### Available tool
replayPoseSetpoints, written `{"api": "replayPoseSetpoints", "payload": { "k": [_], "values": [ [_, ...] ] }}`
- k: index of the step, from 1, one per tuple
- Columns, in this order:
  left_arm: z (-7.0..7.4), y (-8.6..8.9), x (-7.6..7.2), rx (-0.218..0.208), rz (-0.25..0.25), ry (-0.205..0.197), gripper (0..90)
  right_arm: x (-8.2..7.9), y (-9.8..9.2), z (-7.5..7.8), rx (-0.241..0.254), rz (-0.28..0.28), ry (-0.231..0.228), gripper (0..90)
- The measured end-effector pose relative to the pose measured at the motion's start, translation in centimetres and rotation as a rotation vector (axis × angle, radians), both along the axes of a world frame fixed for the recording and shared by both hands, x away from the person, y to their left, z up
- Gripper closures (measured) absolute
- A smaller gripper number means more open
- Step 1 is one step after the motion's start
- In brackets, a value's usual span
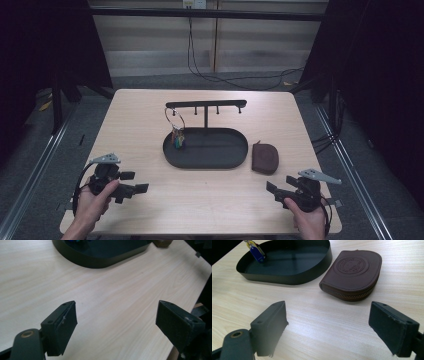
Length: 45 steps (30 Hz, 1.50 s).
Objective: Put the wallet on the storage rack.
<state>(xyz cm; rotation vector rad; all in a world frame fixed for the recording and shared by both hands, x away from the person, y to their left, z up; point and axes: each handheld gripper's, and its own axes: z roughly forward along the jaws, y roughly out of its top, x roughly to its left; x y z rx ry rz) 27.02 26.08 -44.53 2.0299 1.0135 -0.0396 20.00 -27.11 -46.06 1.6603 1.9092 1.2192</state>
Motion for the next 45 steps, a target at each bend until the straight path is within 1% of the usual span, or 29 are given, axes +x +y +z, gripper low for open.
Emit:
{"api": "replayPoseSetpoints", "payload": {
  "k": [1, 2, 3, 5, 6, 9, 10, 11, 14, 16, 20, 21, 22, 23, 26, 28, 30, 31, 32, 33, 34, 35, 36, 38, 40, 41, 42, 43, 45],
  "values": [
    [-0.7, -0.1, -0.8, -0.001, -0.025, 0.020, 17.4, 0.2, 0.1, 0.1, -0.009, 0.006, 0.017, 15.1],
    [-0.9, -0.2, -1.2, 0.008, -0.024, 0.017, 17.6, 0.4, 0.2, 0.2, -0.018, 0.013, 0.028, 15.3],
    [-1.1, -0.3, -1.6, 0.006, -0.017, 0.008, 18.1, 0.5, 0.2, 0.3, -0.021, 0.021, 0.034, 15.7],
    [-1.4, -0.4, -2.2, 0.007, -0.036, 0.010, 18.1, 0.9, 0.3, 0.4, -0.019, 0.032, 0.048, 16.4],
    [-1.5, -0.4, -2.3, 0.008, -0.041, -0.001, 18.1, 1.0, 0.3, 0.5, -0.010, 0.038, 0.051, 16.4],
    [-1.8, -0.5, -2.3, -0.001, -0.040, -0.015, 18.1, 1.5, 0.5, 0.9, -0.016, 0.045, 0.063, 17.3],
    [-1.9, -0.6, -2.3, -0.004, -0.034, -0.019, 18.1, 1.7, 0.5, 1.0, -0.011, 0.047, 0.063, 17.3],
    [-2.0, -0.6, -2.3, 0.005, -0.042, -0.022, 18.1, 2.0, 0.6, 1.2, -0.006, 0.048, 0.065, 17.3],
    [-2.1, -0.6, -2.5, -0.004, -0.043, -0.028, 18.1, 2.8, 0.7, 1.6, -0.003, 0.049, 0.071, 18.4],
    [-2.2, -0.5, -2.6, -0.012, -0.051, -0.024, 18.1, 3.3, 0.7, 1.8, -0.009, 0.049, 0.079, 19.4],
    [-2.0, -0.1, -2.9, -0.018, -0.034, -0.043, 18.1, 4.3, 0.8, 2.4, -0.036, 0.046, 0.128, 21.2],
    [-2.0, -0.1, -2.9, -0.018, -0.034, -0.043, 18.1, 4.3, 0.8, 2.4, -0.036, 0.046, 0.128, 21.2],
    [-2.0, -0.1, -3.1, -0.023, -0.042, -0.037, 18.1, 4.7, 0.8, 2.8, -0.041, 0.044, 0.145, 22.0],
    [-2.0, -0.2, -3.2, -0.024, -0.046, -0.031, 18.1, 4.9, 0.8, 2.9, -0.045, 0.037, 0.151, 22.0],
    [-2.0, -0.5, -3.3, -0.016, -0.062, -0.039, 18.1, 5.6, 0.7, 3.3, -0.056, 0.020, 0.189, 21.2],
    [-1.9, -0.7, -3.4, -0.015, -0.079, -0.039, 18.1, 6.2, 0.6, 3.4, -0.058, 0.026, 0.219, 20.9],
    [-1.8, -0.8, -3.6, -0.020, -0.085, -0.039, 18.1, 6.8, 0.6, 3.3, -0.044, 0.051, 0.244, 20.2],
    [-1.8, -0.8, -3.6, -0.020, -0.085, -0.039, 18.1, 7.1, 0.6, 3.3, -0.047, 0.054, 0.268, 19.7],
    [-1.7, -0.9, -3.7, -0.016, -0.094, -0.042, 18.1, 7.4, 0.6, 3.4, -0.052, 0.055, 0.279, 19.7],
    [-1.7, -0.9, -3.7, -0.016, -0.094, -0.042, 18.1, 7.6, 0.7, 3.5, -0.065, 0.052, 0.283, 19.7],
    [-1.6, -0.9, -3.8, -0.020, -0.098, -0.048, 18.1, 7.9, 0.7, 3.6, -0.079, 0.047, 0.302, 19.6],
    [-1.6, -0.9, -3.8, -0.020, -0.098, -0.048, 18.1, 7.9, 0.7, 3.6, -0.079, 0.047, 0.302, 19.6],
    [-1.6, -0.9, -3.8, -0.016, -0.106, -0.050, 18.1, 8.7, 0.6, 3.7, -0.095, 0.052, 0.327, 18.9],
    [-1.5, -0.9, -3.8, -0.019, -0.105, -0.058, 18.1, 9.5, 0.5, 3.9, -0.108, 0.038, 0.365, 18.9],
    [-1.5, -0.8, -3.8, -0.019, -0.109, -0.051, 18.1, 10.4, 0.5, 4.0, -0.126, 0.023, 0.407, 19.1],
    [-1.5, -0.8, -3.8, -0.019, -0.109, -0.051, 18.1, 10.4, 0.5, 4.0, -0.126, 0.023, 0.407, 19.1],
    [-1.5, -0.8, -3.8, -0.023, -0.110, -0.051, 18.1, 10.8, 0.6, 4.0, -0.134, 0.016, 0.420, 19.4],
    [-1.5, -0.7, -3.8, -0.022, -0.109, -0.056, 18.1, 11.6, 0.7, 4.1, -0.148, 0.010, 0.449, 20.5],
    [-1.4, -0.7, -3.9, -0.029, -0.110, -0.060, 18.1, 12.3, 1.0, 4.1, -0.164, 0.006, 0.470, 20.6]
  ]
}}
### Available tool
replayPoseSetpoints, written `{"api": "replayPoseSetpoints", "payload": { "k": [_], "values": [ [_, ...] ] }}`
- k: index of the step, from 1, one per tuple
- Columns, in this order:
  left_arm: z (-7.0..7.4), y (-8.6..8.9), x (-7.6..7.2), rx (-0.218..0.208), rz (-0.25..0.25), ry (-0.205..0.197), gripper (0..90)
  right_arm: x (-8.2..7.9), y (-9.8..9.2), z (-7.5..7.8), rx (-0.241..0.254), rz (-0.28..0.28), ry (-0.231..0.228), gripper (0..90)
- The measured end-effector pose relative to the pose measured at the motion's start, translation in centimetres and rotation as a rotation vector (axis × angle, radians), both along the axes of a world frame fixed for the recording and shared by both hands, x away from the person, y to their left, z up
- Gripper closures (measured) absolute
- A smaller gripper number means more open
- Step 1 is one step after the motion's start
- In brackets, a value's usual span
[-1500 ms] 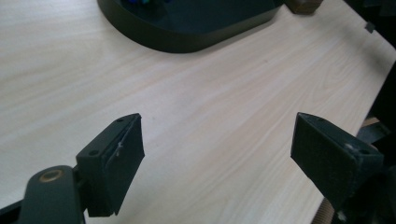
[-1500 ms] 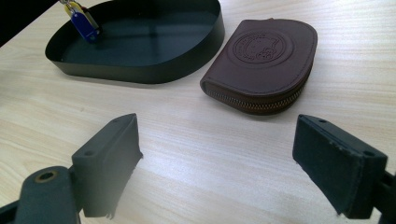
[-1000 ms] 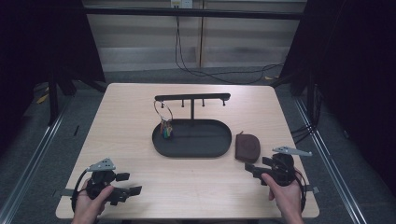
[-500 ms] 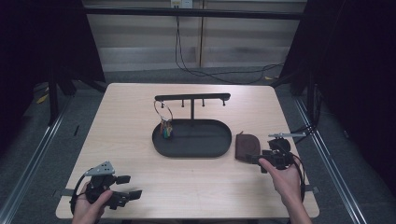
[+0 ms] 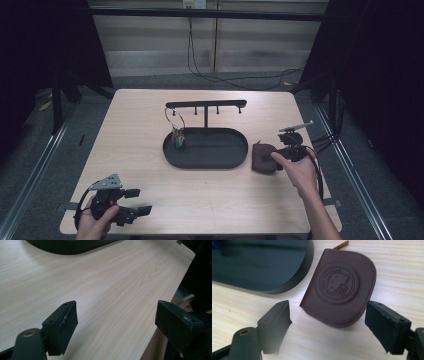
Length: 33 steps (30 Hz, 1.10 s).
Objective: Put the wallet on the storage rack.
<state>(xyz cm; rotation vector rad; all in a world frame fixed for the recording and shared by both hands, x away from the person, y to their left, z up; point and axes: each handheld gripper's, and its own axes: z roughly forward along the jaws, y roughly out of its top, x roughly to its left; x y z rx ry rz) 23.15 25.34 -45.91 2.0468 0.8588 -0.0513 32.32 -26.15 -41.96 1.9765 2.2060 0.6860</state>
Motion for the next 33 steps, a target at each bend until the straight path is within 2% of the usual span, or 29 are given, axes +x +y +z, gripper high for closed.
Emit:
{"api": "replayPoseSetpoints", "payload": {
  "k": [2, 3, 5, 7, 9, 12, 14, 16, 18, 21, 23, 27, 29, 31, 33],
  "values": [
    [0.1, -0.1, -0.1, -0.003, 0.000, -0.003, 18.1, 0.7, 0.2, -0.1, -0.007, -0.008, 0.028, 21.6],
    [0.1, -0.1, -0.1, -0.003, 0.000, -0.003, 18.1, 0.7, 0.2, -0.1, -0.007, -0.008, 0.028, 21.6],
    [0.1, -0.1, -0.2, -0.011, -0.005, -0.004, 18.1, 1.7, 0.3, -0.4, -0.008, -0.013, 0.075, 26.4],
    [0.1, -0.1, -0.1, -0.007, -0.016, -0.006, 18.1, 2.3, 0.3, -0.6, -0.025, -0.014, 0.094, 26.2],
    [0.1, -0.1, -0.1, -0.007, -0.018, -0.007, 18.1, 2.7, 0.1, -0.9, -0.021, -0.028, 0.097, 28.2],
    [0.2, -0.1, -0.1, -0.012, -0.018, -0.006, 18.1, 3.3, -0.2, -1.6, -0.049, -0.043, 0.118, 30.1],
    [0.1, -0.1, -0.1, -0.011, -0.020, -0.005, 18.1, 3.5, -0.3, -1.8, -0.050, -0.051, 0.124, 30.1],
    [0.1, -0.1, -0.1, -0.011, -0.016, -0.003, 18.1, 4.0, -0.7, -2.2, -0.055, -0.077, 0.134, 26.7],
    [0.0, -0.1, -0.1, -0.008, -0.014, 0.001, 18.1, 4.3, -0.9, -2.5, -0.055, -0.080, 0.144, 18.4],
    [-0.1, -0.1, 0.1, -0.006, -0.017, 0.018, 18.1, 4.5, -0.9, -2.6, -0.057, -0.070, 0.152, 19.7],
    [-0.1, -0.1, 0.0, -0.005, -0.013, 0.016, 18.1, 4.6, -0.8, -2.8, -0.068, -0.070, 0.173, 17.0],
    [-0.1, -0.2, 0.0, -0.004, -0.019, 0.019, 18.1, 4.9, -1.0, -3.2, -0.046, -0.068, 0.198, 16.9],
    [-0.2, -0.2, 0.1, -0.003, -0.017, 0.018, 18.1, 5.0, -0.9, -3.5, -0.053, -0.066, 0.208, 17.0],
    [-0.2, -0.2, 0.1, -0.002, -0.016, 0.019, 18.1, 5.2, -0.7, -3.8, -0.072, -0.061, 0.241, 17.5],
    [-0.2, -0.3, 0.0, 0.004, -0.017, 0.022, 18.1, 5.3, -0.6, -3.9, -0.061, -0.068, 0.248, 16.8]
  ]
}}
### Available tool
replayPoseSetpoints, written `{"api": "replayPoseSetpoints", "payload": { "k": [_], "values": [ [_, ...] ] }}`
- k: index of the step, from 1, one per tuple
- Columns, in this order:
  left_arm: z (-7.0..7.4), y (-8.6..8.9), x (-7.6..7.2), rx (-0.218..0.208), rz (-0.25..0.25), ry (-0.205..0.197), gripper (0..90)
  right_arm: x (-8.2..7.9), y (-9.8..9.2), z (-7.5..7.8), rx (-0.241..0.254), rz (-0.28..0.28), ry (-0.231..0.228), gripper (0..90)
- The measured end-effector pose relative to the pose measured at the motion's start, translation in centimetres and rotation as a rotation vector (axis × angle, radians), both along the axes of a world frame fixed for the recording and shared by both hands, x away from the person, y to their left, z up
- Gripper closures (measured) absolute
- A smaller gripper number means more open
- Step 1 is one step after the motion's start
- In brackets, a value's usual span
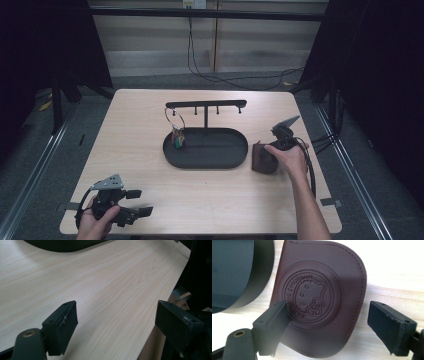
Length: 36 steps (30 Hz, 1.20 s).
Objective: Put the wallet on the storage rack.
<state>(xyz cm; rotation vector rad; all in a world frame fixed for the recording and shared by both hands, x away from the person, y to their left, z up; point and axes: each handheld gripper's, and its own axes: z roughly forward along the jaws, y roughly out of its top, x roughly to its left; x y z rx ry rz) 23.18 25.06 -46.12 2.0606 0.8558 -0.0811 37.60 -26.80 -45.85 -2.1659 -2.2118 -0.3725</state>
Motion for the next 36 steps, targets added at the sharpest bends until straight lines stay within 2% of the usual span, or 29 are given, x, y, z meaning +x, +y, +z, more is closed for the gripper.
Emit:
{"api": "replayPoseSetpoints", "payload": {
  "k": [2, 5, 7, 10, 13, 17, 25, 30, 31, 32, 34, 36],
  "values": [
    [0.0, 0.0, 0.0, -0.002, -0.009, 0.000, 18.1, 0.1, 0.0, 0.0, 0.009, 0.001, -0.004, 16.8],
    [0.0, 0.0, 0.0, -0.004, -0.009, 0.005, 18.1, 0.2, 0.1, -0.2, -0.007, 0.000, 0.003, 14.8],
    [-0.1, 0.0, 0.1, 0.000, -0.005, 0.005, 18.1, 0.2, 0.1, -0.3, 0.012, -0.008, -0.002, 15.3],
    [-0.1, 0.1, 0.0, -0.001, -0.006, 0.006, 18.1, 0.3, 0.2, -0.5, 0.012, -0.017, 0.003, 15.3],
    [0.0, 0.1, 0.0, -0.001, -0.005, 0.005, 18.2, 0.2, 0.1, -0.5, 0.037, -0.028, 0.010, 20.8],
    [0.0, -0.1, 0.0, 0.001, -0.014, 0.007, 18.1, 0.1, 0.0, -0.7, 0.059, -0.053, 0.014, 21.8],
    [-0.1, -0.1, 0.0, 0.007, -0.016, 0.009, 18.1, 0.0, -0.6, -1.0, 0.109, -0.065, 0.008, 23.4],
    [0.0, -0.1, -0.1, 0.022, -0.011, -0.002, 18.1, -0.1, -0.8, -0.9, 0.128, -0.072, 0.021, 28.0],
    [0.0, -0.1, 0.0, 0.025, -0.006, -0.002, 18.1, -0.1, -0.7, -0.8, 0.120, -0.073, 0.020, 30.9],
    [-0.1, -0.1, 0.0, 0.026, -0.007, 0.000, 18.1, -0.1, -0.8, -0.6, 0.118, -0.085, -0.003, 36.9],
    [-0.2, -0.1, 0.0, 0.030, -0.006, 0.001, 18.1, -0.1, -1.0, -0.6, 0.134, -0.100, -0.003, 37.5],
    [-0.1, -0.1, 0.0, 0.028, -0.005, 0.004, 18.1, -0.1, -1.3, -0.5, 0.142, -0.111, 0.002, 42.5]
  ]
}}
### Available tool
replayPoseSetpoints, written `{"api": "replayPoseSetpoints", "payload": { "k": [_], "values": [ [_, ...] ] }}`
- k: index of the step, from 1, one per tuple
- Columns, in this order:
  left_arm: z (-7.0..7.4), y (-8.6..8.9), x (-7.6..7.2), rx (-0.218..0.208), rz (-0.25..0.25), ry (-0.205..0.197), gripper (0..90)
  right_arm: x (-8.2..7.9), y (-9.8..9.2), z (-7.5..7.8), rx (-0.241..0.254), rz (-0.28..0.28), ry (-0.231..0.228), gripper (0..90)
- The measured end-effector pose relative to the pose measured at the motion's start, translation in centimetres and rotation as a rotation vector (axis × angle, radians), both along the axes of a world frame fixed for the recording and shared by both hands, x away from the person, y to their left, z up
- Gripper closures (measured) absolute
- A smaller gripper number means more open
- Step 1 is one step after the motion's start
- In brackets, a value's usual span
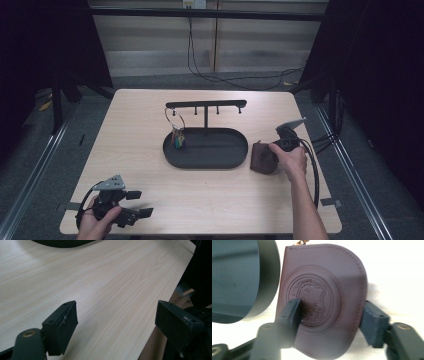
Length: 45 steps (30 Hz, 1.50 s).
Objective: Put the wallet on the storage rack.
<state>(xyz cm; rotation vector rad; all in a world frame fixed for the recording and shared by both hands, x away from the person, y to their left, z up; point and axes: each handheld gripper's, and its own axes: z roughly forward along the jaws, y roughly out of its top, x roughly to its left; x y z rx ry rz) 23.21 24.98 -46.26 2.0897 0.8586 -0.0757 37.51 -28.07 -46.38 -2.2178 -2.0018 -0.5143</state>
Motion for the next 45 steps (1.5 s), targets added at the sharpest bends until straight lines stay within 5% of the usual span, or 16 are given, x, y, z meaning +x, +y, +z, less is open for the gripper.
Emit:
{"api": "replayPoseSetpoints", "payload": {
  "k": [4, 8, 13, 15, 17, 23, 27, 45],
  "values": [
    [0.0, 0.1, 0.0, 0.006, 0.010, 0.003, 18.1, 0.0, -0.3, 0.1, 0.014, -0.013, -0.003, 47.1],
    [-0.1, 0.1, 0.1, 0.000, 0.011, 0.009, 18.1, -0.1, -1.0, 0.6, 0.046, -0.035, -0.038, 63.2],
    [-0.1, 0.2, 0.1, -0.008, 0.012, 0.011, 18.1, -0.2, -0.9, 0.9, 0.065, -0.048, -0.032, 68.2],
    [-0.1, 0.2, 0.2, -0.007, 0.010, 0.009, 18.1, -0.3, -1.1, 1.4, 0.096, -0.059, -0.070, 74.3],
    [0.0, 0.2, 0.1, -0.009, 0.009, 0.010, 18.1, -0.4, -1.1, 1.8, 0.074, -0.040, -0.068, 75.7],
    [0.0, 0.3, 0.2, -0.010, 0.005, 0.013, 18.1, -0.7, -1.3, 2.7, 0.115, -0.036, -0.093, 81.7],
    [0.0, 0.3, 0.2, -0.012, 0.006, 0.016, 18.1, -0.8, -1.1, 3.0, 0.101, -0.020, -0.096, 82.2],
    [0.0, 0.4, 0.2, -0.024, 0.013, 0.013, 18.1, -0.3, 1.9, 7.1, -0.126, 0.084, -0.110, 83.3]
  ]
}}
